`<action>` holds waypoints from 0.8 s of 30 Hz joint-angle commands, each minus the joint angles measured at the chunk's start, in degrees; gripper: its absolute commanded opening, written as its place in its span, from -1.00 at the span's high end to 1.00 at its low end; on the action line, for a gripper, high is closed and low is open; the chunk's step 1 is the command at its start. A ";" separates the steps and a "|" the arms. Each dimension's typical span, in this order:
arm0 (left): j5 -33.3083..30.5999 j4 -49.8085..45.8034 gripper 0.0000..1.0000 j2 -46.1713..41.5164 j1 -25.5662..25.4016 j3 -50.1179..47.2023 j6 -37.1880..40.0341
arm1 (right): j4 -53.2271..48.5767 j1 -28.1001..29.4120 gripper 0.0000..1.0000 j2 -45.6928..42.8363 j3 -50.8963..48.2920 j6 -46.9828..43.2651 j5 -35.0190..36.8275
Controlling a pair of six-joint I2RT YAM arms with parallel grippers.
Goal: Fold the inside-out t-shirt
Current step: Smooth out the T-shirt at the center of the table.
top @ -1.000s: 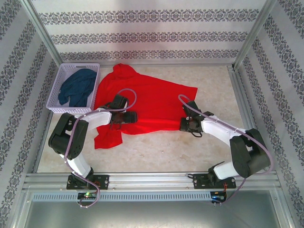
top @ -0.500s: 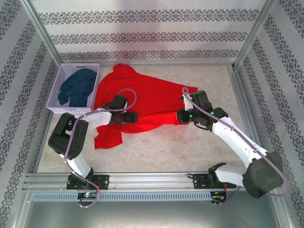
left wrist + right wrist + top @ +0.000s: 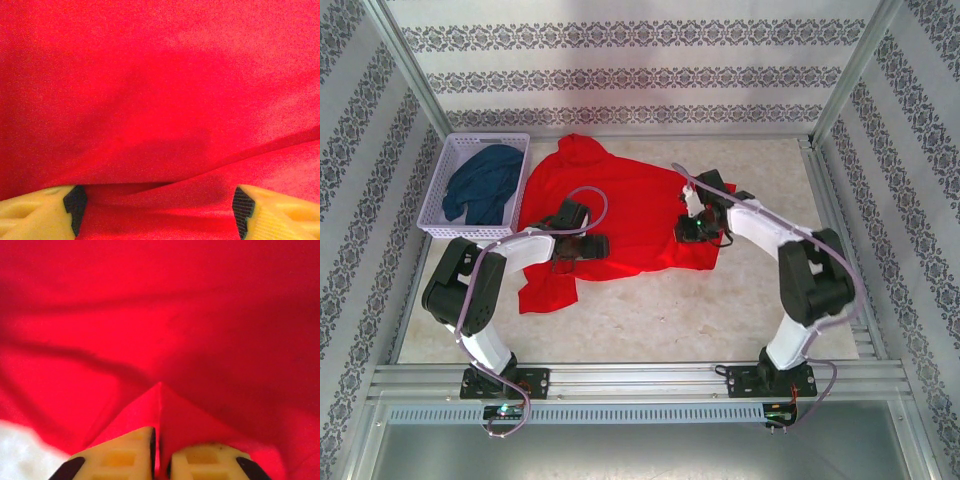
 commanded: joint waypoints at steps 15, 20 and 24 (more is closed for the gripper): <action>-0.04 -1.59 -0.58 0.55 0.48 -0.08 1.28 | -2.55 3.47 -0.02 -11.87 -6.65 3.54 10.69; 0.21 -1.58 -0.58 0.73 0.53 0.10 1.27 | -4.57 7.96 -0.06 -5.66 -2.83 1.45 17.45; 0.13 -1.59 -0.58 0.49 0.48 -0.11 1.32 | -7.09 8.86 -0.03 -0.33 1.52 0.52 22.39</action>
